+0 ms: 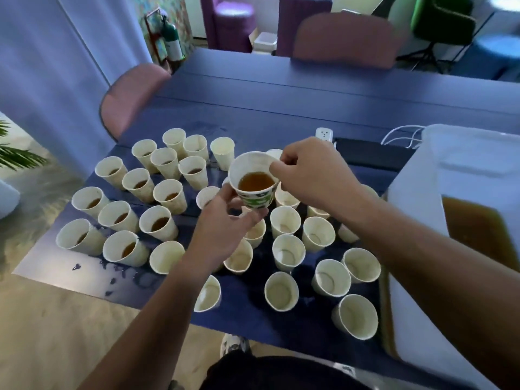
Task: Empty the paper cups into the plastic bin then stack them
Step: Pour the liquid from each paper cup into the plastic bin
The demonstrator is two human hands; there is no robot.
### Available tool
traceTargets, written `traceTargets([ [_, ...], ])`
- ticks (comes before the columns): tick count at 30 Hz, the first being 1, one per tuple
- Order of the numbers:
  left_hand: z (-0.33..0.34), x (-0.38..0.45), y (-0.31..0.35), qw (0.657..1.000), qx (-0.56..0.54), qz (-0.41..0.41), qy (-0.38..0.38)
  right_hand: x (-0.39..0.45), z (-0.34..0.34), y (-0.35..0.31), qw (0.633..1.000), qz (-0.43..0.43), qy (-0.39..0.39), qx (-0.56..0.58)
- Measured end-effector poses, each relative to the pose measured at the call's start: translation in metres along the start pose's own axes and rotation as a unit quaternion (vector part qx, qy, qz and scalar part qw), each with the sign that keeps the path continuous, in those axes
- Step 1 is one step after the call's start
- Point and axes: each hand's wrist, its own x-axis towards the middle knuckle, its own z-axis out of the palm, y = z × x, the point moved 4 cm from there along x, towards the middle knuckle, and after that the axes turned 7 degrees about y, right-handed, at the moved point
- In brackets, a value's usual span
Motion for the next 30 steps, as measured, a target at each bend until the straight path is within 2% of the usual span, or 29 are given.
traceTargets([
  [7, 0.046, -0.002, 0.037, 0.997, 0.016, 0.068, -0.024, -0.024, -0.053, 0.051, 0.998, 0.049, 0.040, 0.027],
  [13, 0.090, 0.001, 0.076, 0.992, 0.021, 0.113, -0.049, -0.051, -0.077, 0.087, 0.981, 0.044, 0.004, 0.187],
  [16, 0.116, -0.002, 0.094, 0.987, 0.045, 0.137, -0.065, -0.065, -0.084, 0.104, 0.966, 0.060, 0.055, 0.244],
  [20, 0.151, -0.017, 0.123, 0.977, 0.073, 0.187, -0.073, -0.078, -0.095, 0.123, 0.940, 0.096, 0.166, 0.284],
  [24, 0.180, -0.033, 0.143, 0.973, 0.081, 0.193, -0.099, -0.091, -0.116, 0.139, 0.898, 0.119, 0.270, 0.325],
  [27, 0.199, -0.041, 0.144, 0.962, 0.099, 0.210, -0.144, -0.099, -0.132, 0.151, 0.895, 0.129, 0.298, 0.307],
  [30, 0.216, -0.044, 0.136, 0.938, 0.163, 0.241, -0.188, -0.107, -0.141, 0.170, 0.897, 0.142, 0.316, 0.273],
])
